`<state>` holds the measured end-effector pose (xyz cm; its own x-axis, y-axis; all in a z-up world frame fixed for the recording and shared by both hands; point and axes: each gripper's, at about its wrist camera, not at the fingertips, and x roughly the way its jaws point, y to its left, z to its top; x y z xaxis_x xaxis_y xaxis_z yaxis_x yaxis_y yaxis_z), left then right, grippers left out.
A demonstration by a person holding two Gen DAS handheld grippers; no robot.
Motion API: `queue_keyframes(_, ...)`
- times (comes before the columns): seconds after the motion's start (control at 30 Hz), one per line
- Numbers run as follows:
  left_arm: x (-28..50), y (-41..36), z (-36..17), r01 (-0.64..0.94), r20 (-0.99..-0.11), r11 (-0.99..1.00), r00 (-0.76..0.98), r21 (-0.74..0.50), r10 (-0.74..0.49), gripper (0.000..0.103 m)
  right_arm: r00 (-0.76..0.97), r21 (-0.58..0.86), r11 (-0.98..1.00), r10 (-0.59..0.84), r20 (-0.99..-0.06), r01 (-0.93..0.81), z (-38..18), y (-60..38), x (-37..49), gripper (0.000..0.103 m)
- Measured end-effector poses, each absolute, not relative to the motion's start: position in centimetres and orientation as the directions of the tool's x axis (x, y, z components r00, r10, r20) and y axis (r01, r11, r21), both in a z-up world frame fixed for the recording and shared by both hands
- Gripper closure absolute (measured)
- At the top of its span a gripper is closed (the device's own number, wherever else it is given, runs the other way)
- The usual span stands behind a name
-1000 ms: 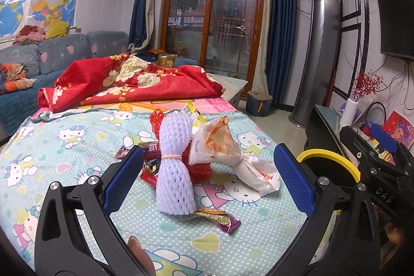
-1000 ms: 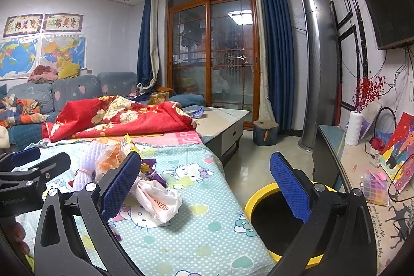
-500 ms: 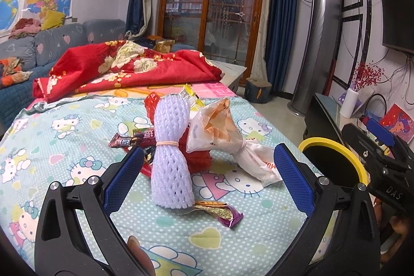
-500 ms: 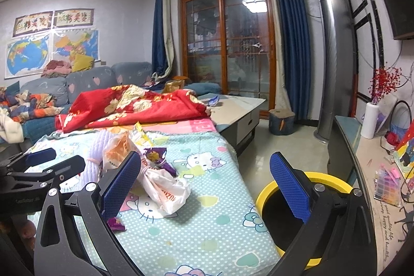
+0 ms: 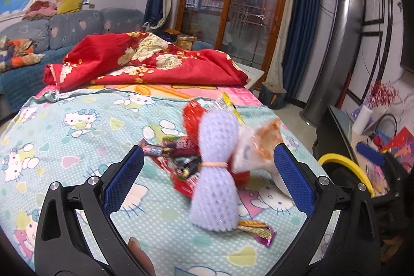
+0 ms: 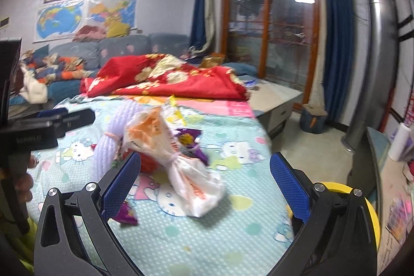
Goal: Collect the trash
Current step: 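Grasp the white plastic bag with the right gripper while the left grasps the lavender foam net, then carry the white bag and foam net over the yellow-rimmed bin with both grippers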
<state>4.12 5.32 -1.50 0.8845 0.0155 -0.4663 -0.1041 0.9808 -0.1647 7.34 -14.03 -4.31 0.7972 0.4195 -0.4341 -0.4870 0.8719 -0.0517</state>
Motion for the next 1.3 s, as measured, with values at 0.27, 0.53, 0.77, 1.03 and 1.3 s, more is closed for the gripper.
queue_keyframes(0.27, 6.1, 8.0, -0.8, -0.09, -0.495, 0.976, 0.869, -0.198, -0.02, 0.011, 0.708, -0.072, 0.807, 0.468, -0.529, -0.587, -6.0, -10.9, 10.6, 0.006)
queue_keyframes(0.53, 10.6, 7.7, -2.7, -0.038, -0.615, 0.968, 0.778, -0.249, -0.128, 0.013, 0.672, -0.136, 0.771, 0.436, -0.598, -0.622, -7.3, -9.0, 14.1, 0.007)
queue_keyframes(0.77, 13.1, 8.0, -4.7, -0.017, -0.655, 0.932, 0.716, -0.362, -0.241, 0.03, 0.627, -0.126, 0.755, 0.424, -0.654, -0.643, -9.0, -8.9, 15.4, 0.039)
queue_keyframes(1.03, 12.7, 7.5, -5.5, 0.007, -0.665, 0.916, 0.685, -0.401, -0.297, 0.07, 0.574, -0.014, 0.763, 0.474, -0.668, -0.646, -9.6, -10.1, 15.1, 0.059)
queue_keyframes(1.3, 11.6, 6.9, -4.0, 0.048, -0.632, 0.92, 0.713, -0.389, -0.305, 0.077, 0.593, 0.047, 0.78, 0.513, -0.621, -0.625, -8.2, -11.4, 13.8, 0.061)
